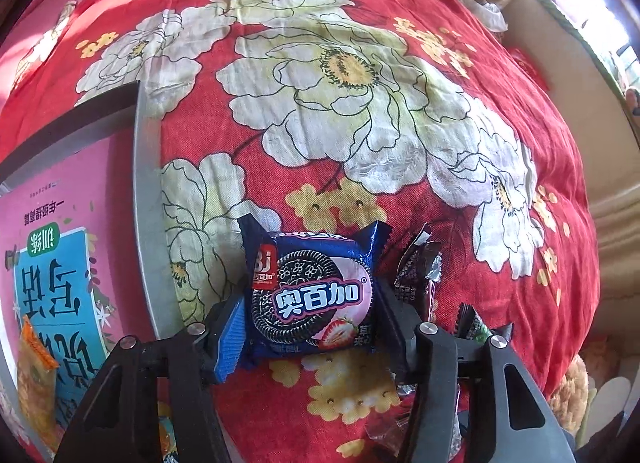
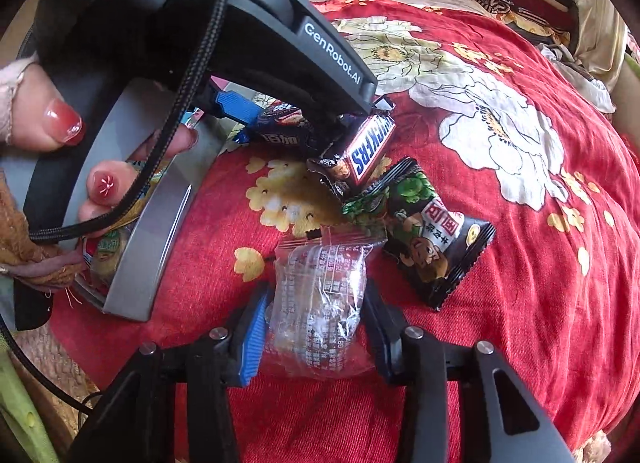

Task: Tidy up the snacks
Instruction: 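Carry the biscuit pack with the left tool to the tray while the right tool carries the candy bag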

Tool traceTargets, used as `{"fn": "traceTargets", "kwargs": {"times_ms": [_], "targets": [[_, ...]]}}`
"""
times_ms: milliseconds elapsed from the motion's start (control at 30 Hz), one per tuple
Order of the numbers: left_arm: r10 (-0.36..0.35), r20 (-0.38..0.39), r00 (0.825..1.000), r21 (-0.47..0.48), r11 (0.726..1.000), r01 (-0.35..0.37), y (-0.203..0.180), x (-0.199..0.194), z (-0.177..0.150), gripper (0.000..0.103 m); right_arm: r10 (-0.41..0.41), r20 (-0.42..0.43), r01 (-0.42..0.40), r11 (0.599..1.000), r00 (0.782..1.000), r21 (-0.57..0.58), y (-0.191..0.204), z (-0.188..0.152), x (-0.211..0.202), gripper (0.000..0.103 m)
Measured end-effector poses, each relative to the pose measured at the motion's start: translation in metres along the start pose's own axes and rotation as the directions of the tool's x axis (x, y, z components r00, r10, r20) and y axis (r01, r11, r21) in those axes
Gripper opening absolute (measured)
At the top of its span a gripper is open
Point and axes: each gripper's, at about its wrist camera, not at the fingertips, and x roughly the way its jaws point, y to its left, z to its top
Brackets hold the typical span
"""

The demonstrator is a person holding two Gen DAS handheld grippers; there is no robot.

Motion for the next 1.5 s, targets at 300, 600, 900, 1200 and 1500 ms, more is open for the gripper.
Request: {"fn": "traceTargets", "kwargs": {"times_ms": [300,600,900,1200,1500], "targets": [[-0.091,0.064,0.994,-0.036,0.995,0.094,0.017,-0.045,-0.020,0.057,0.067,0.087,-0.072,0.996,0.994,0.052,-0.008,0.003,-0.025,0.041],[-0.130,0.147,0.980,-0.081,0.986,0.143,0.044,-0.099,-0.048,0.057,0.073,0.133,-0.079,0.996,0.988,0.040,0.001,0.008,-0.042,0.041],[-0.138,0.188,0.972,-0.116,0.980,0.161,0.072,-0.134,-0.078,0.057,0.077,0.159,-0.079,0.997,0.984,0.001,0.019,0.013,-0.059,0.041],[-0.112,0.226,0.968,-0.149,0.978,0.148,0.098,-0.155,-0.106,0.057,0.128,0.179,-0.122,0.992,0.975,-0.043,0.047,0.026,-0.075,0.041],[-0.085,0.260,0.962,-0.197,0.970,0.139,0.127,-0.171,-0.126,0.057,0.167,0.180,-0.153,0.984,0.969,-0.091,0.073,0.033,-0.084,0.041]]}}
